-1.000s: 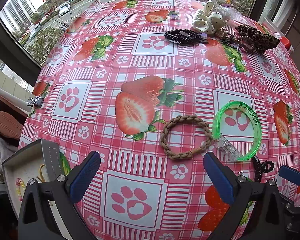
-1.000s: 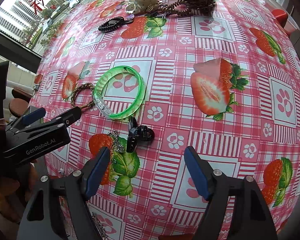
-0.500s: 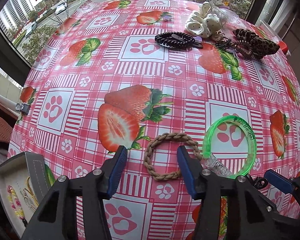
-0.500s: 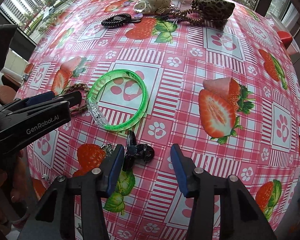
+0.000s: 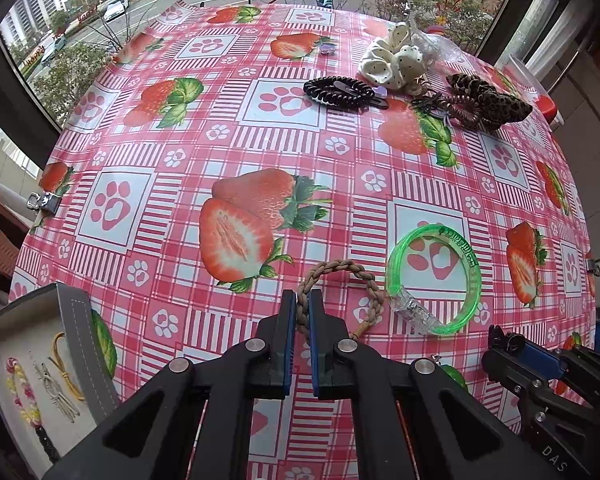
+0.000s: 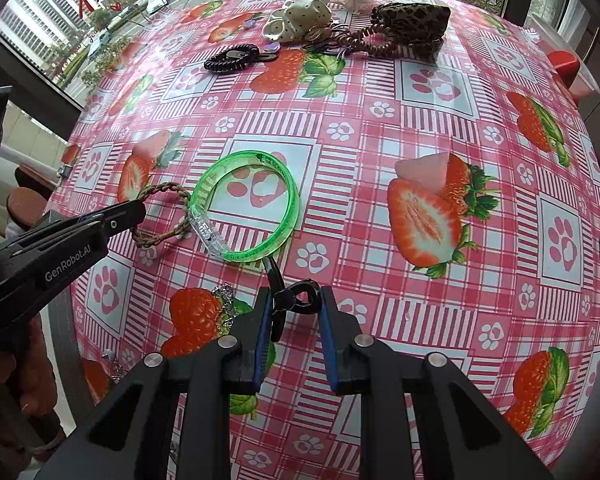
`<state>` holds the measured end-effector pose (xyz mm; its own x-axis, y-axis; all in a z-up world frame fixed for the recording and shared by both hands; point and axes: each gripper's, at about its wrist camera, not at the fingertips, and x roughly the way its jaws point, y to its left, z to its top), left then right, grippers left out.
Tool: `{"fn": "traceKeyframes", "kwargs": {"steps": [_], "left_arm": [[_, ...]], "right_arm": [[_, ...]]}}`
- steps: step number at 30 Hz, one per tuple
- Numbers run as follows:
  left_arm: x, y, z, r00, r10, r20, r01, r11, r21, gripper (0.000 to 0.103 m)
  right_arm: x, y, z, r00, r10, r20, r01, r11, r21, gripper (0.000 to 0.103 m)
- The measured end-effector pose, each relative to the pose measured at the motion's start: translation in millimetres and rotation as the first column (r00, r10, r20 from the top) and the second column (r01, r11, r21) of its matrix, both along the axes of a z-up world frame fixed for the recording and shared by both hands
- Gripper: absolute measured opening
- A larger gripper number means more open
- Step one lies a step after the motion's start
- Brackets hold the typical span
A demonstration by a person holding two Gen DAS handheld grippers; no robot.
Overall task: Organize jewelry
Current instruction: 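Close the left tool on the braided bracelet while the right tool grasps the black claw clip, then carry the braided bracelet with the left tool into the tray while the right tool carries the black clip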
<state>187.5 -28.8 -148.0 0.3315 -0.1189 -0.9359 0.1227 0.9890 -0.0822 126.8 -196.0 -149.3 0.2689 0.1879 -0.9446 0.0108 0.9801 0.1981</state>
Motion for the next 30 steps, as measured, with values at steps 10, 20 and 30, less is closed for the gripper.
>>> {"fn": "traceKeyframes", "kwargs": {"steps": [10, 20, 30], "left_arm": [[-37, 20, 36, 0.999, 0.006, 0.042, -0.004, 0.998, -0.055, 0.013], [-82, 70, 64, 0.995, 0.072, 0.070, -0.066, 0.995, -0.081, 0.013], [-129, 143, 68, 0.977, 0.201, 0.067, -0.195, 0.978, -0.076, 0.013]], "right_arm": [[-19, -1, 14, 1.000, -0.013, -0.016, 0.014, 0.998, 0.064, 0.024], [-28, 24, 33, 1.000, 0.024, -0.009, -0.023, 0.997, 0.079, 0.024], [-31, 96, 55, 0.988, 0.155, 0.027, -0.157, 0.981, 0.112, 0.024]]}}
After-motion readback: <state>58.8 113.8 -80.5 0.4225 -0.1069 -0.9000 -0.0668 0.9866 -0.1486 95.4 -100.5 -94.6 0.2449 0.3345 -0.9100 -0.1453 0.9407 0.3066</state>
